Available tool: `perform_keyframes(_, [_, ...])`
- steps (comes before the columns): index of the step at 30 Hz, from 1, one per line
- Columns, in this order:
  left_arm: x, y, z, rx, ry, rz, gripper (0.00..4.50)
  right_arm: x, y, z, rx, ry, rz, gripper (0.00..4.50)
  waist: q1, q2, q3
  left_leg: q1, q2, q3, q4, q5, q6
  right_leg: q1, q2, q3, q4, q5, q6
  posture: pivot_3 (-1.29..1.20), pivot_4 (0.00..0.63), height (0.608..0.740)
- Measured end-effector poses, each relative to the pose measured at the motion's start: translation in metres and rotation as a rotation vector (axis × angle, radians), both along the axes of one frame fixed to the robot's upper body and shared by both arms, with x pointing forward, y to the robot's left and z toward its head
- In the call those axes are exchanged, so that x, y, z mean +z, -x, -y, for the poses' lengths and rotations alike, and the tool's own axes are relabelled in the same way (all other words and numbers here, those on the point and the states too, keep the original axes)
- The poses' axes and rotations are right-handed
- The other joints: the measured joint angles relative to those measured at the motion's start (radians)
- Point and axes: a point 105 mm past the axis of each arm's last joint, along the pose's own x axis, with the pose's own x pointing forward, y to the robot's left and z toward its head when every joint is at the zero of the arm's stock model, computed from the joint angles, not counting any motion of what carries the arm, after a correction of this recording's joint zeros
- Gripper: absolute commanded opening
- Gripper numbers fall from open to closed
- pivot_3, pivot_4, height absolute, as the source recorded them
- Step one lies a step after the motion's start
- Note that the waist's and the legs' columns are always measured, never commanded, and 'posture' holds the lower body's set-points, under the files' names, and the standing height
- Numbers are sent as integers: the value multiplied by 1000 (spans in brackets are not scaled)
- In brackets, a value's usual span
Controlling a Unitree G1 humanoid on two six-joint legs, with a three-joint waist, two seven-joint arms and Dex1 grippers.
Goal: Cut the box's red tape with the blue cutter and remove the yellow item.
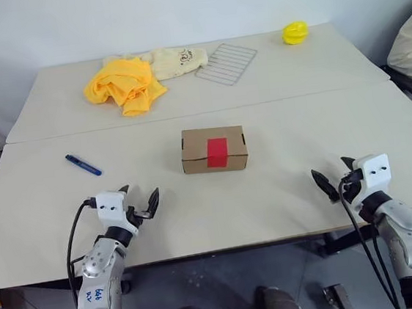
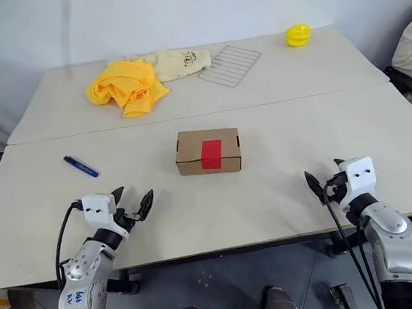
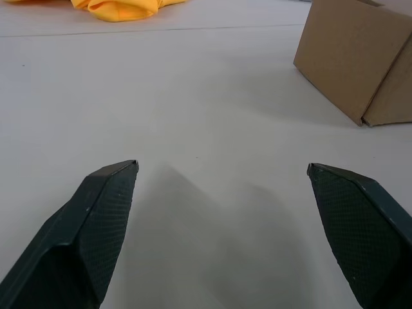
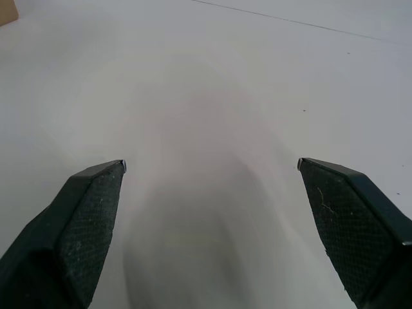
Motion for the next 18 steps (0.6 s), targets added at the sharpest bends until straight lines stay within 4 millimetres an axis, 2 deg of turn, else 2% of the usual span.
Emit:
perform_keyframes(6, [-1,-1,0,12,-11,-1,4472,0,0,1,-4,10,-1,4500,0,0,0,0,0,0,0,0,0,0,0,0,1,0,0,0,150,740])
perform_keyframes(11, [-2,-10,2,21,-11,-49,4472,1,-8,7,-63,10,-26,4500,2,0,0,2,0,0,1,1,-1,1,0,1,3,0,0,0,150,740])
perform_keyframes(15, [1,-17,5,-3,-14,-34,3634,8,-16,6,-80,40,-4,3601,4,0,0,2,0,-1,1,3,-1,1,0,1,5,0,0,0,150,740])
perform_keyframes(18, [4,-31,8,-10,-2,-18,2657,19,-25,-7,-31,38,32,2484,4,0,0,2,0,-1,1,4,-1,1,0,1,5,0,0,0,150,740])
